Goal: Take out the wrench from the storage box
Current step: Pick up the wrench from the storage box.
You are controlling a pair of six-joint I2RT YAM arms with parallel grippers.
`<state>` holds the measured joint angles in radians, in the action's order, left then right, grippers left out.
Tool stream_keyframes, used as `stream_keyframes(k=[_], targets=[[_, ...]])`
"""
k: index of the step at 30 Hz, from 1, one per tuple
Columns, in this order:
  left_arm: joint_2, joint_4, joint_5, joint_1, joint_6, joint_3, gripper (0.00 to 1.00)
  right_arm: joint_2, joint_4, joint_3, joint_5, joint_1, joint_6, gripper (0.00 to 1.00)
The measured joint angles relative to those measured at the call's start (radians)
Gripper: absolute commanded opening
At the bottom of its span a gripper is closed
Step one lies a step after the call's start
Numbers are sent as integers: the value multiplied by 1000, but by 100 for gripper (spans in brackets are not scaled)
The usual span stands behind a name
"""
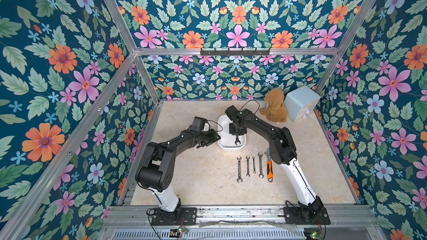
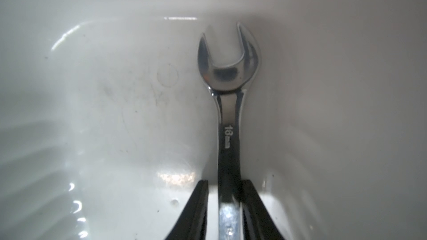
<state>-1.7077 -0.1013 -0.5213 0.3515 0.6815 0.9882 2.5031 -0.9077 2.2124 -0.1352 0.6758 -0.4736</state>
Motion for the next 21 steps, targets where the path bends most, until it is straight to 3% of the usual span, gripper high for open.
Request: stream_keyframes(k=[10,21], targets=[[-3,0,0,2,0,-2,41,58,13,75,-23,-2,4,19],[-3,-1,0,2,0,2,45,29,51,31,-19,-2,-4,15]])
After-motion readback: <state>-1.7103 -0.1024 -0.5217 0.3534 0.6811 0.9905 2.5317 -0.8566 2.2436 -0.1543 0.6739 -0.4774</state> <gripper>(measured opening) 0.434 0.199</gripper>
